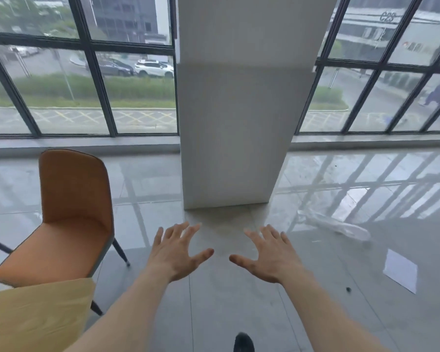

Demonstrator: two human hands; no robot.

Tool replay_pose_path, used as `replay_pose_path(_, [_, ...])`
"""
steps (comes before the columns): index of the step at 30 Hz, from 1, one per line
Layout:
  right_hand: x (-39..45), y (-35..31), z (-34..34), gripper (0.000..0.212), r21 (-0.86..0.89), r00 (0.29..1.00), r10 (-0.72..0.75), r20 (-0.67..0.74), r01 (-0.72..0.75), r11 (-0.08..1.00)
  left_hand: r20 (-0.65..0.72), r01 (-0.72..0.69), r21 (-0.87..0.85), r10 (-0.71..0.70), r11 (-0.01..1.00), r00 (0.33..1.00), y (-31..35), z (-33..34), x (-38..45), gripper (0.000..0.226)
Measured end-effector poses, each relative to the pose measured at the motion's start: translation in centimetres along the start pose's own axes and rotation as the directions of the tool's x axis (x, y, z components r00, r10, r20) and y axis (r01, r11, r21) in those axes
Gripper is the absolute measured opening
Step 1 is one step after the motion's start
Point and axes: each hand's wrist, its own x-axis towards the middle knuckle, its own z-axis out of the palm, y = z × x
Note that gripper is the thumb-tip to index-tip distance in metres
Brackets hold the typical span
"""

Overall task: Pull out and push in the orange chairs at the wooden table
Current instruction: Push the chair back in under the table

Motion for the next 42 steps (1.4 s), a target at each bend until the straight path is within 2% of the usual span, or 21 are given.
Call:
replay_pose_path(9, [23.9, 2.6, -10.3, 0.103, -0.048, 0.988, -0.157, 0.003, 0.157, 0.986, -0.067, 0.156, -0.032, -0.158, 0.987, 0.985, -0.4, -5.5, 20.7, 0.097])
replay_pose_path(17, [40.9, -2.9, -16.4, 0.106, -0.113, 0.944, -0.322, 0.071, 0.329, 0.938, -0.121, 0.32, -0.055, -0.324, 0.946, 0.938, -6.4, -10.3, 32.6, 0.091])
replay_pose_path(25, [57.7, -16.1, -18.4, 0.101, -0.189, 0.878, -0.466, 0.106, 0.478, 0.858, -0.202, 0.442, -0.162, -0.468, 0.882, 0.86, -20.0, -13.6, 43.2, 0.093])
replay_pose_path(35, [76.0, -37.8, -22.2, 0.103, -0.213, 0.761, -0.624, 0.178, 0.649, 0.73, -0.185, 0.596, -0.245, -0.64, 0.765, 0.746, -38.6, -22.4, 52.6, 0.087])
replay_pose_path(39, [82.0, -46.5, -22.2, 0.103, -0.22, 0.677, -0.701, 0.222, 0.736, 0.641, -0.195, 0.676, -0.267, -0.725, 0.687, 0.66, -45.5, -24.9, 54.5, 0.086])
replay_pose_path(42, [86.5, -53.5, -21.2, 0.104, -0.232, 0.59, -0.762, 0.268, 0.807, 0.543, -0.204, 0.741, -0.302, -0.8, 0.6, 0.564, -50.7, -25.6, 55.0, 0.087])
